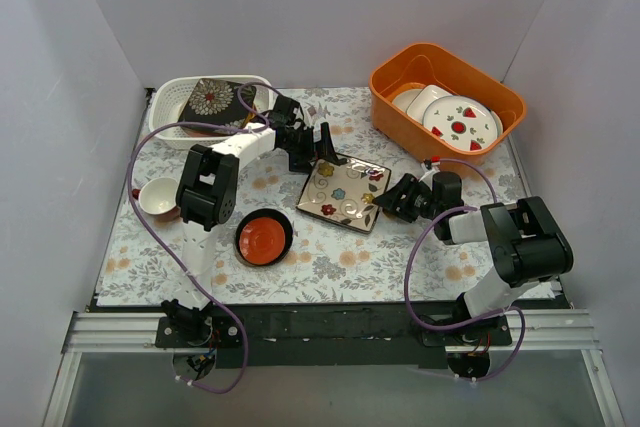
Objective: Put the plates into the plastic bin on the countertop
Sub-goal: Pick up the plate from the corner of the board.
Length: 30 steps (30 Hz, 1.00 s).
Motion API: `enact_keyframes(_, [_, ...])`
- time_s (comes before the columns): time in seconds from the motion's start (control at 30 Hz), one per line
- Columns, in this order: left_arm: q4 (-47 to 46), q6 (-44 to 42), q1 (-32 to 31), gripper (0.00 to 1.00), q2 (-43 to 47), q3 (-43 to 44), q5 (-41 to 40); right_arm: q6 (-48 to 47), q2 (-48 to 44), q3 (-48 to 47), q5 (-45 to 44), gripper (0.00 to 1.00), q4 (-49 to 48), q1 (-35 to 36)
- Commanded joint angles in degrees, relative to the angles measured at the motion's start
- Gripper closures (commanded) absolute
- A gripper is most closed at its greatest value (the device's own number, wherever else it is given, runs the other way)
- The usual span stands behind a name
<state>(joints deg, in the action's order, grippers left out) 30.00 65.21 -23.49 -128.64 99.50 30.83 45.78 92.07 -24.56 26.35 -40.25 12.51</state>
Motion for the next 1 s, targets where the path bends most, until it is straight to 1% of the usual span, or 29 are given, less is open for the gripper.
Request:
enact_keyframes(0.0, [-4.15,1.41,-1.12,0.02,3.48,-2.29,8.89,-0.34,0.74,-1.55,0.98,0.4,-1.67,0.49])
enact_keyframes(0.03, [-4.68,1.58,-1.12,0.02,3.83,-2.47,9.68,-0.43,0.91,-1.63,0.99,0.41,-1.67,0.49])
enact_keyframes(0.13, [-6.35,1.94,-1.12,0.02,4.89,-3.26,11.71,-0.25,1.35,-1.99,0.63,0.52,-1.15,0.67])
enact_keyframes(0.17, [-6.53,1.94,-1.12,0.02,5.06,-3.26,12.23,-0.43,1.44,-2.25,0.72,0.61,-1.06,0.58])
enact_keyframes(0.27, [-7.49,2.11,-1.04,0.02,5.85,-3.44,14.34,-0.43,2.06,-2.51,1.16,0.73,-1.15,0.76])
enact_keyframes(0.3, [-8.02,2.38,-0.95,0.02,6.12,-3.7,15.3,-0.43,2.15,-2.43,1.07,0.79,-1.41,0.85])
enact_keyframes(0.33, [-8.64,2.64,-0.95,0.02,6.55,-4.31,16.1,-0.43,2.23,-2.43,1.07,0.81,-1.41,0.85])
enact_keyframes(0.4, [-10.74,3.78,-0.86,0.02,6.91,-4.93,18.64,-0.43,2.32,-2.51,1.07,0.85,-1.59,0.85])
enact_keyframes(0.6, [-14.44,6.41,-0.51,0.05,7.35,-6.6,22.69,-0.43,2.5,-2.6,1.42,0.9,-1.76,1.11])
enact_keyframes(0.83, [-18.04,7.38,-0.25,0.09,9.81,-8.01,26.38,-0.51,2.41,-2.6,1.6,0.92,-2.11,1.2])
enact_keyframes(0.97, [-24.35,10.72,-0.25,0.1,11.04,-10.2,31.82,-0.08,2.58,-2.43,2.04,0.93,-2.55,1.28])
